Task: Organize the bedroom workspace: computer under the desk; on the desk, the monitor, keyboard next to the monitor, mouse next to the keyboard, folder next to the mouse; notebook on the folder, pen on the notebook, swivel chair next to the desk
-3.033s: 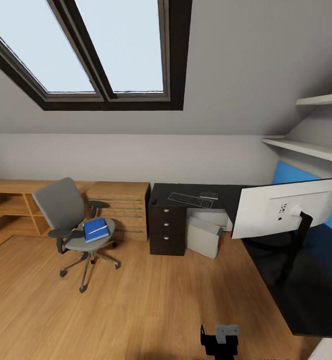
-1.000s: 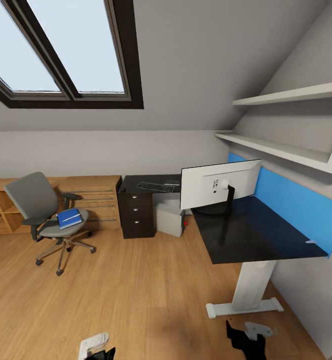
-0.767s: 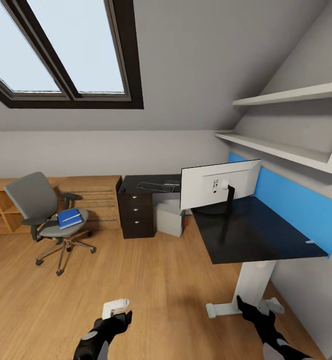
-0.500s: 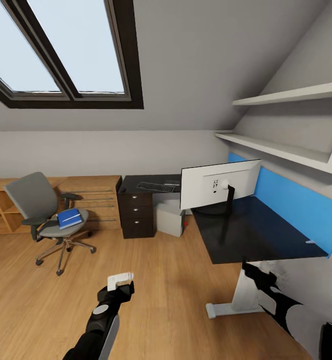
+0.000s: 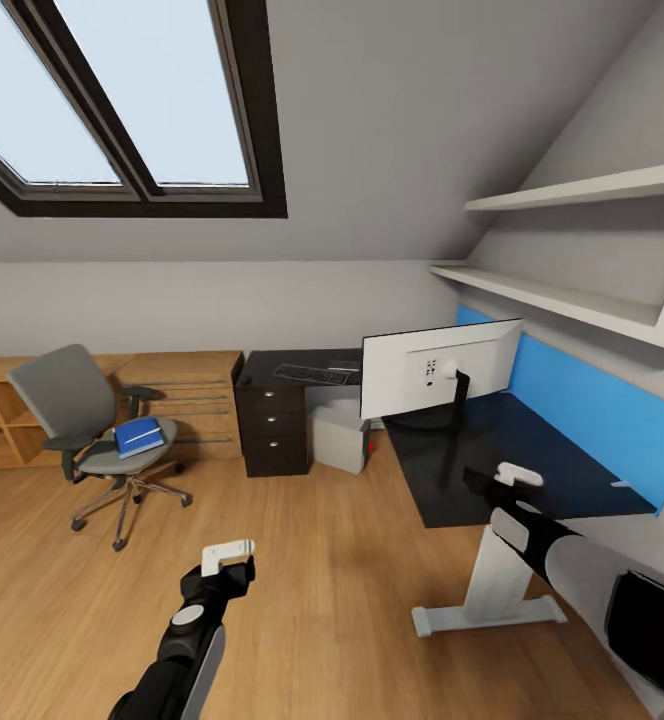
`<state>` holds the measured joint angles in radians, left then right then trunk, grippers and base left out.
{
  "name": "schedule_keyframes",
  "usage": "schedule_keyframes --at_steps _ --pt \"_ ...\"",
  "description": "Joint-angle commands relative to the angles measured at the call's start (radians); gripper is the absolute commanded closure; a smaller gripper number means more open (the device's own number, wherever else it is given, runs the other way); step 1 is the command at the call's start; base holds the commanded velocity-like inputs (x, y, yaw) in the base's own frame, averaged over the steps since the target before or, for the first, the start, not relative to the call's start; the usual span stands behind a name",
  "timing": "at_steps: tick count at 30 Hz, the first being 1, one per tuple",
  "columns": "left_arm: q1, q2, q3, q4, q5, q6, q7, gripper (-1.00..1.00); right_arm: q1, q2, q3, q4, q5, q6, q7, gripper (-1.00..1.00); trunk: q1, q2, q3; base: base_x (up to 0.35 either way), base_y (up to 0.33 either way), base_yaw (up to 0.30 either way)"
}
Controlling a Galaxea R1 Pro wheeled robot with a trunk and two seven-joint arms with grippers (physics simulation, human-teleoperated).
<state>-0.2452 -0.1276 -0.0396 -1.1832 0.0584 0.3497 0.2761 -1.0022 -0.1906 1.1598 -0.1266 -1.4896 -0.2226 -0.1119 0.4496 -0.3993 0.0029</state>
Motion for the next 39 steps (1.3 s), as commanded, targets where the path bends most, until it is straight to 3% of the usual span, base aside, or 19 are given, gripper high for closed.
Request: schedule_keyframes --at_steps 1,2,3,8,9,21,23,25,27,32,33,39 --pt "0.0 0.008 -0.002 0.001 0.007 0.004 0.008 -1.0 0.0 0.017 0.012 0.003 0.016 -0.002 -0.008 -1.0 0.0 -0.001 0.0 0.075 -0.049 0.0" --pt "0.0 0.01 -0.002 0.002 0.007 0.004 0.008 -1.0 0.001 0.024 0.015 0.006 0.029 -0.002 -0.009 -1.0 0.0 -0.001 0.0 0.103 -0.077 0.0" --pt "0.0 0.016 -0.003 0.014 0.006 0.004 0.01 -1.0 0.002 0.041 0.02 0.015 0.091 -0.007 -0.009 -1.0 0.0 -0.001 0.0 0.183 -0.172 0.0" --pt "0.0 0.018 -0.004 0.037 0.007 0.005 0.011 -1.0 0.004 0.05 0.022 0.02 0.189 -0.041 -0.01 -1.0 0.0 -0.001 0.0 0.211 -0.206 0.0" --pt "0.0 0.018 -0.004 0.046 0.007 0.004 0.011 -1.0 0.005 0.051 0.022 0.023 0.23 -0.094 -0.012 -1.0 0.0 -0.001 0.0 0.235 -0.24 0.0" --pt "0.0 0.02 -0.002 0.052 0.009 0.004 0.012 -1.0 0.007 0.049 0.021 0.025 0.243 -0.14 -0.013 -1.0 0.0 -0.001 0.0 0.24 -0.244 0.0" --pt "0.0 0.024 0.013 0.05 0.009 0.005 0.012 -1.0 0.008 0.05 0.022 0.024 0.245 -0.142 -0.011 -1.0 0.0 -0.001 0.0 0.277 -0.187 0.0" --pt "0.0 0.025 0.047 0.05 0.011 0.006 0.011 -1.0 0.009 0.051 0.023 0.024 0.245 -0.143 -0.01 -1.0 0.0 -0.001 0.0 0.286 -0.166 0.0" --pt "0.0 0.026 0.148 0.049 0.018 0.007 0.01 -1.0 0.01 0.052 0.022 0.024 0.246 -0.146 -0.01 -1.0 0.0 -0.001 0.0 0.294 -0.148 0.0" --pt "0.0 0.029 0.247 0.04 0.03 0.007 0.009 -1.0 0.012 0.051 0.022 0.024 0.245 -0.151 -0.01 -1.0 0.0 -0.001 0.0 0.297 -0.141 0.0" --pt "0.0 0.038 0.294 0.018 0.047 0.008 0.009 -1.0 0.014 0.051 0.021 0.024 0.244 -0.154 -0.011 -1.0 0.0 -0.001 0.0 0.299 -0.136 0.02" --pt "0.0 0.041 0.31 0.009 0.071 0.007 0.009 -1.0 0.014 0.051 0.021 0.024 0.244 -0.173 -0.011 -1.0 0.0 -0.001 0.0 0.298 -0.144 0.16"
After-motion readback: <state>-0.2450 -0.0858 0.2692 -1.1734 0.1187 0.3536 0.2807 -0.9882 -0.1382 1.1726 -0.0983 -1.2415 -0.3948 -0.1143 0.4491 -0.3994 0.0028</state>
